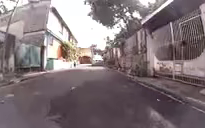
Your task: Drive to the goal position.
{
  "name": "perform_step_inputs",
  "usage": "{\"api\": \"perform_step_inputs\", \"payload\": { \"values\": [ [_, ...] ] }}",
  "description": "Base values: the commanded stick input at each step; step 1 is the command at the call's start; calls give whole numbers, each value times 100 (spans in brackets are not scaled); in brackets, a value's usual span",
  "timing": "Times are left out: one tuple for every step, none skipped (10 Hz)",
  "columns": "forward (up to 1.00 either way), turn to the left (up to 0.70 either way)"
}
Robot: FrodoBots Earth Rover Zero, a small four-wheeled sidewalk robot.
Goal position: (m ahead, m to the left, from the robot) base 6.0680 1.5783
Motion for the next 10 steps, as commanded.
{"api": "perform_step_inputs", "payload": {
  "values": [
    [70,0],
    [70,0],
    [70,0],
    [70,0],
    [70,0],
    [70,0],
    [70,0],
    [70,0],
    [70,0],
    [70,0]
  ]
}}
